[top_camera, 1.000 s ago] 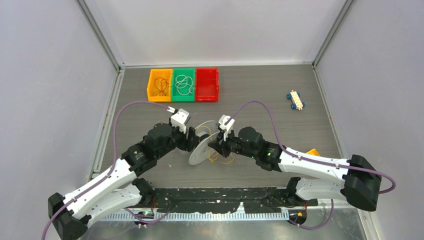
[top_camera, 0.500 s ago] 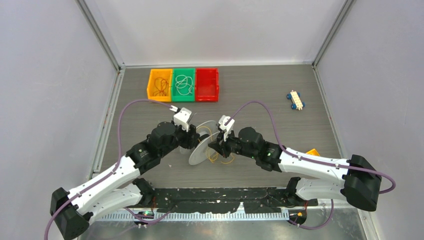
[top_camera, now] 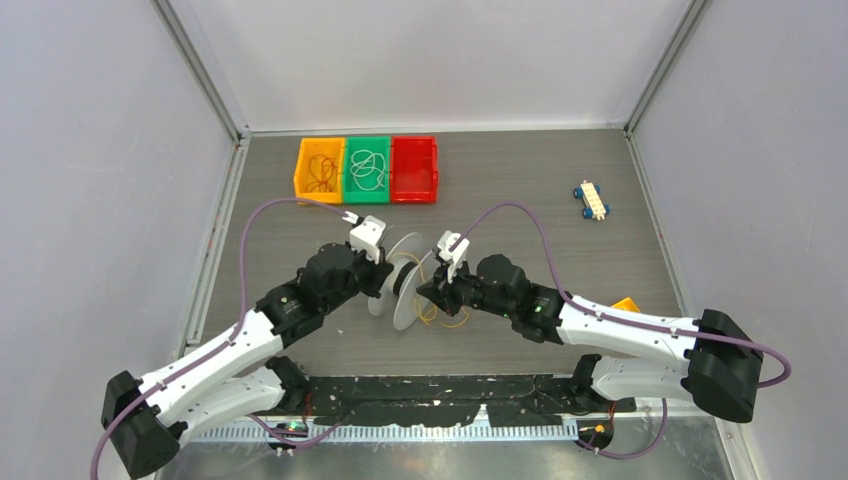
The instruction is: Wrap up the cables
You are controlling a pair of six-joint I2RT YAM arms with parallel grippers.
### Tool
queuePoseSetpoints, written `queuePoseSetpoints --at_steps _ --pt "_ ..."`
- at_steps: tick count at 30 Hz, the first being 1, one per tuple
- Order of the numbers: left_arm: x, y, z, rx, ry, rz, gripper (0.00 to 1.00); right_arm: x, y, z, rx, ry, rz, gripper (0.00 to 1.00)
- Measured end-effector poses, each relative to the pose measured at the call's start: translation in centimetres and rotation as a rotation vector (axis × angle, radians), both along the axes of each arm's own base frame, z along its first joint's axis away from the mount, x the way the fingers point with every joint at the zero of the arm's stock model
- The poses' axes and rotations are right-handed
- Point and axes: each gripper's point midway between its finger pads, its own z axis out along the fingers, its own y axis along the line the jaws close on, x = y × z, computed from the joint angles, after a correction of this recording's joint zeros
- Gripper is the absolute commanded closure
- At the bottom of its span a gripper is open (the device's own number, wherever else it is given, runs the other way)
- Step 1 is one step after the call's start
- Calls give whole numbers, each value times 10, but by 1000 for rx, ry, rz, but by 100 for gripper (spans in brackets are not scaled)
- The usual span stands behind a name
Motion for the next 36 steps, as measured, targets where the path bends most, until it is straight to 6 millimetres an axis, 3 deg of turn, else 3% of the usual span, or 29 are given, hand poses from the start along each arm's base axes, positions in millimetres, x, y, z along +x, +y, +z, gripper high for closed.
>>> queuePoseSetpoints --at_steps 9,15,20,26,30,36 --pt "-3 7 1 -1 35 43 100 2 -6 -3 -22 4 -27 55" --pt "-8 22 19 0 54 99 100 1 -14 18 20 -47 -33 28" --pt "-10 35 68 -66 1 154 100 -7 -20 28 97 -96 -9 22" --pt "-13 49 130 -165 -80 201 100 -15 -16 9 132 -111 46 16" --pt "-18 58 151 -205 -110 221 100 -15 -8 -2 155 -122 66 15" --pt "-23 62 161 -237 -103 232 100 -5 4 -13 186 -166 55 15"
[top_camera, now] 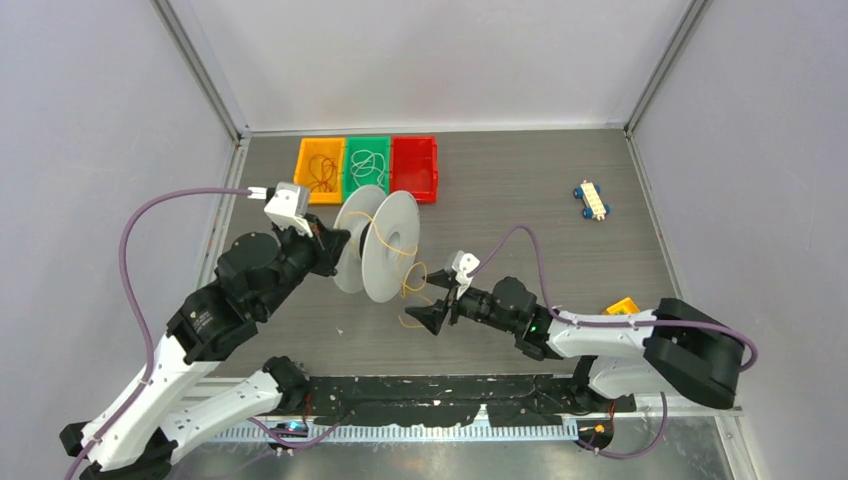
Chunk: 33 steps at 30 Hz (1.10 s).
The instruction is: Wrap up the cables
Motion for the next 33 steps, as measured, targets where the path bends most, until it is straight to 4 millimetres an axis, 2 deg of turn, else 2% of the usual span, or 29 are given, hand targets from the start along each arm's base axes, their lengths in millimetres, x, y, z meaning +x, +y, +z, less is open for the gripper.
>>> queuePoseSetpoints --at_steps 4,8,10,12,13,14,15,16,17,19,23,25,27,31,33 --pt "-2 1 1 -19 8 5 100 4 7 -5 32 -41 -9 15" --pt "-5 5 9 -46 -2 15 100 11 11 -22 29 -49 -35 18" --pt "-7 7 13 -61 -10 19 100 14 10 -31 24 -46 -52 26" --pt "-8 10 17 -71 -19 21 100 18 10 -40 13 -40 -71 43" --pt "-8 10 19 -74 -21 23 100 19 10 -43 7 -39 -76 61" --pt "-9 12 22 -78 -27 26 100 20 10 -46 4 -34 -82 70" --pt "-10 13 24 -83 -32 27 100 20 10 -48 1 -31 -85 84" --pt "-10 15 27 -86 -38 32 100 21 9 -50 2 -25 -92 89" --pt "-11 17 29 -89 -44 37 100 22 8 -52 2 -21 -101 93" --pt "-9 23 33 -72 -57 64 100 23 0 -55 9 -4 -134 94" --pt "2 47 36 45 -74 181 100 26 -33 -61 -1 22 -248 94" --pt "7 56 35 113 -75 230 100 31 -50 -46 24 12 -324 94" --pt "12 63 27 183 -65 266 100 39 -65 -14 84 -23 -400 95" --pt "15 67 4 304 -19 269 100 53 -97 69 218 -120 -531 95" --pt "13 67 -12 358 16 248 100 68 -118 110 253 -163 -607 95"
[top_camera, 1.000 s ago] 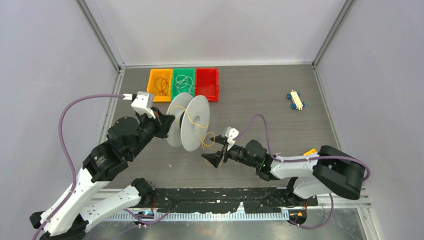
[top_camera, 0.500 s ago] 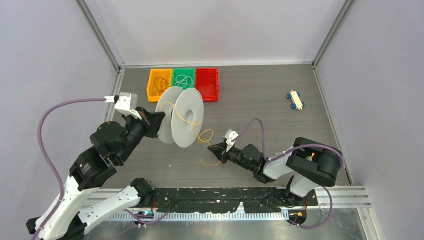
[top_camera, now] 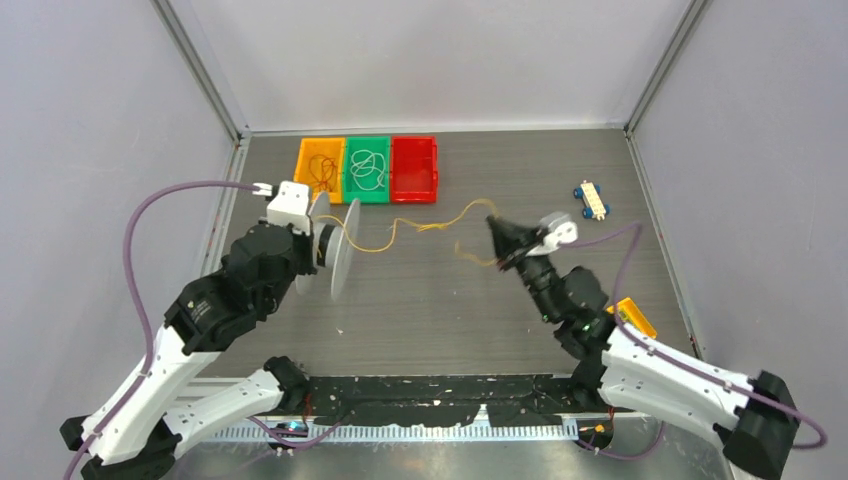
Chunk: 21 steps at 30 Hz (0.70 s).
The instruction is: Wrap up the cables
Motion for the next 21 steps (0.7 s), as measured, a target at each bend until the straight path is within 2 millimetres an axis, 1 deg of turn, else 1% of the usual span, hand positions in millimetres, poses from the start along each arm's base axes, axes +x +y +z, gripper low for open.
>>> queuePoseSetpoints --at_steps 2,4,5,6,7,8,10,11,12,13,14,15,16,18,20,21 --pt "-4 -3 -14 34 47 -38 100 21 -31 36 14 -34 -107 95" --pt "-8 -10 -25 55 90 -89 100 39 -61 65 12 -57 -203 95" --pt "-11 -14 -31 58 112 -121 100 45 -66 81 6 -67 -217 95" --pt "-15 -17 -35 58 129 -146 100 60 -90 90 -1 -72 -299 95" --pt "-19 -21 -39 55 147 -178 100 70 -103 96 -16 -70 -338 95" --pt "-24 -23 -42 51 164 -208 100 77 -111 101 -26 -68 -364 95" --pt "-35 -27 -45 37 189 -265 100 99 -129 105 -57 -48 -415 95" --pt "-39 -28 -46 28 194 -286 100 107 -135 103 -65 -35 -426 95" --pt "-44 -30 -45 16 198 -311 100 117 -142 96 -73 -8 -436 95" --pt "-49 -32 -45 4 204 -334 100 128 -147 85 -81 28 -443 95" --pt "-53 -33 -44 -9 209 -356 100 139 -153 70 -93 73 -450 95" --pt "-58 -34 -42 -20 212 -376 100 146 -158 58 -99 108 -455 95" --pt "-62 -35 -39 -31 211 -391 100 155 -163 42 -110 153 -459 95" --pt "-67 -34 -29 -55 193 -409 100 166 -170 16 -126 227 -462 95" --pt "-71 -31 -16 -79 165 -417 100 171 -172 -2 -137 274 -454 95" --pt "-74 -30 -9 -94 146 -421 100 172 -172 -8 -140 289 -448 95"
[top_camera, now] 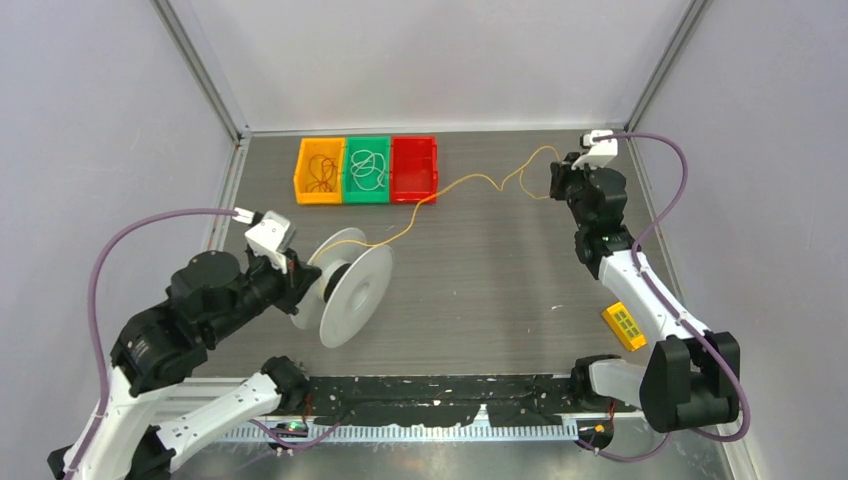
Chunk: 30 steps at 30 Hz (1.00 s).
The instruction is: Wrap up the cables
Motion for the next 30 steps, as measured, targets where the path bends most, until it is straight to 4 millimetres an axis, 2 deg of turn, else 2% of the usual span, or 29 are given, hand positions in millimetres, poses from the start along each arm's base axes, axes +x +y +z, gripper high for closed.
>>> queuePoseSetpoints --at_steps 3,8,11,14,18,20,25,30 --pt "-6 0 16 -54 -27 -16 100 1 5 -15 15 34 36 94" --pt "-13 -12 27 -141 -10 -58 100 0 17 -45 49 98 93 95" --pt "-15 -14 41 -199 -16 -52 100 -4 21 -80 71 183 106 95" --pt "-10 -10 64 -264 -66 -8 100 -14 27 -111 86 262 120 95" --pt "6 4 93 -317 -160 108 100 -35 54 -135 74 320 170 94" --pt "17 10 101 -324 -197 170 100 -47 68 -143 75 344 195 94" --pt "47 19 112 -322 -264 319 100 -82 99 -158 74 380 251 94" --pt "74 21 114 -319 -289 425 100 -132 153 -174 15 422 393 95"
